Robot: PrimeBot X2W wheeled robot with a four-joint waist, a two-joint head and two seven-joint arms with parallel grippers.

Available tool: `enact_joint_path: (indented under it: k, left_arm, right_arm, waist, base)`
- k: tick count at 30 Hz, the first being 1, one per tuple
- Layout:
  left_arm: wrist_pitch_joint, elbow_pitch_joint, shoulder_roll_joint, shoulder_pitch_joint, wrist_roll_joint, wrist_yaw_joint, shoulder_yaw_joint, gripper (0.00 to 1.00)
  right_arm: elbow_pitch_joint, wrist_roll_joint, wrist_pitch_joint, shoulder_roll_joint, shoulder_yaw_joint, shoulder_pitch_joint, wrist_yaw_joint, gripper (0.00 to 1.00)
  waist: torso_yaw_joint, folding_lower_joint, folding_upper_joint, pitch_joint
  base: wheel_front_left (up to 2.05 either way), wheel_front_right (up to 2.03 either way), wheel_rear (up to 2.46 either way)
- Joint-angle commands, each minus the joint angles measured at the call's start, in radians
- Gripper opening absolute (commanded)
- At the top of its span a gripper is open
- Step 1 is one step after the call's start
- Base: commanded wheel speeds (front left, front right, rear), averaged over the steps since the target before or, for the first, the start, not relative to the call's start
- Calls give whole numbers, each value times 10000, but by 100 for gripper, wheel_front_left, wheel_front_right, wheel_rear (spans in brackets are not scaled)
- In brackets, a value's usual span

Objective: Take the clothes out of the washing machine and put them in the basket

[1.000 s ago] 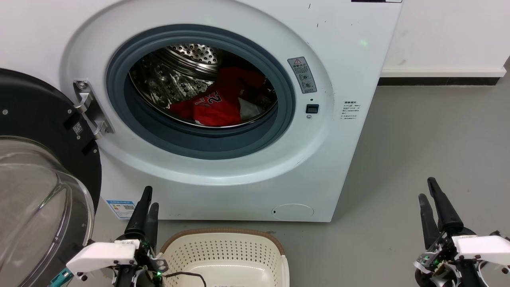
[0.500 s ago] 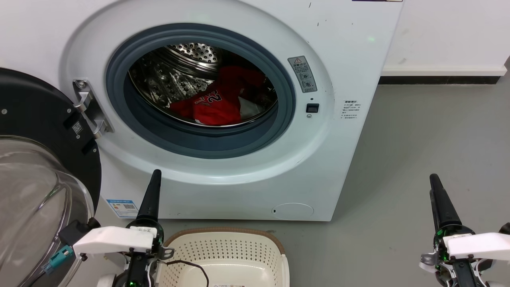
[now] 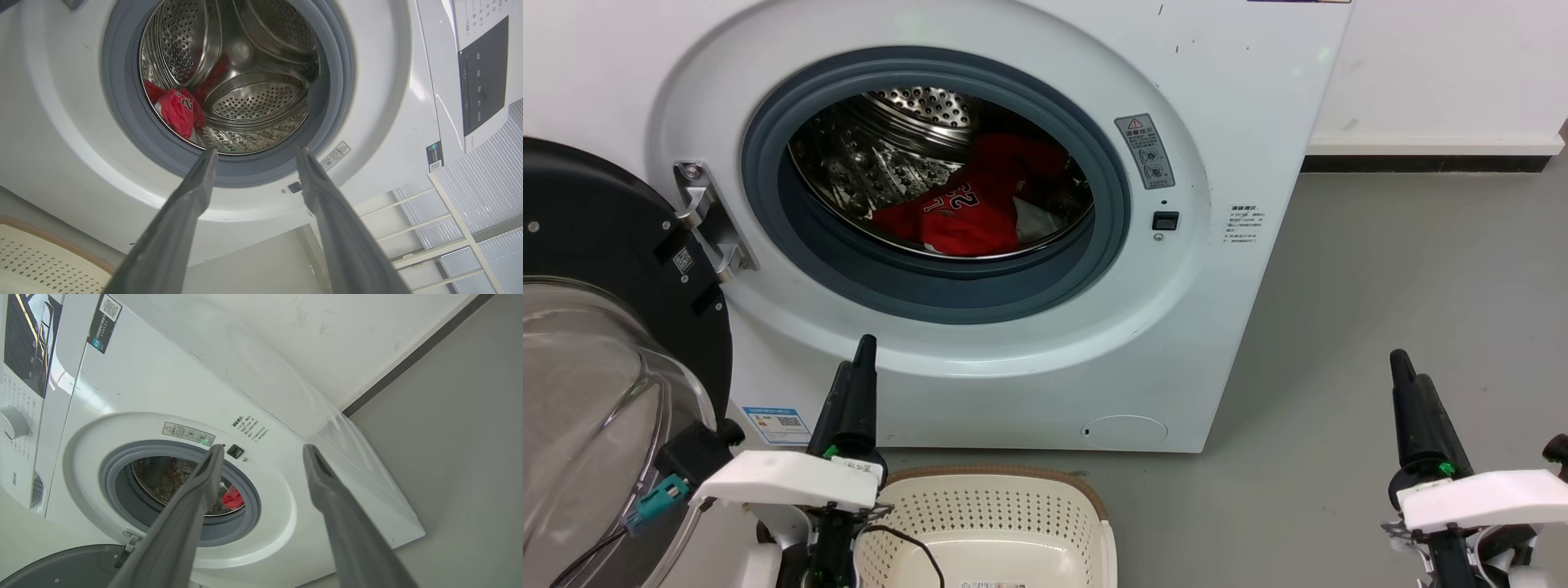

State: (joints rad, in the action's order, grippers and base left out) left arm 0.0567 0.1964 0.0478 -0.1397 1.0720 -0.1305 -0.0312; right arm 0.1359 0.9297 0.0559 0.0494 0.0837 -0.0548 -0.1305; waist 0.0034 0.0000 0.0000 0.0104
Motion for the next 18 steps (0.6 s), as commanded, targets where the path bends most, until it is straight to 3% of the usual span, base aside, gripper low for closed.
enact_joint_path:
  k: [1, 18]
  left_arm:
    - [90, -143, 28, -309, -346, -3, -73, 100]
    - [630, 3, 30, -440, -2961, 87, -580, 100]
  right_arm:
    - [-203, -424, 93, 22, -22, -24, -3, 100]
    - [-299, -3615, 630, 21, -41, 163, -2, 100]
  waist:
    - [4, 0, 0, 0]
    - [31, 0, 0, -21]
  base:
    - [0, 0, 0]
    - [0, 0, 0]
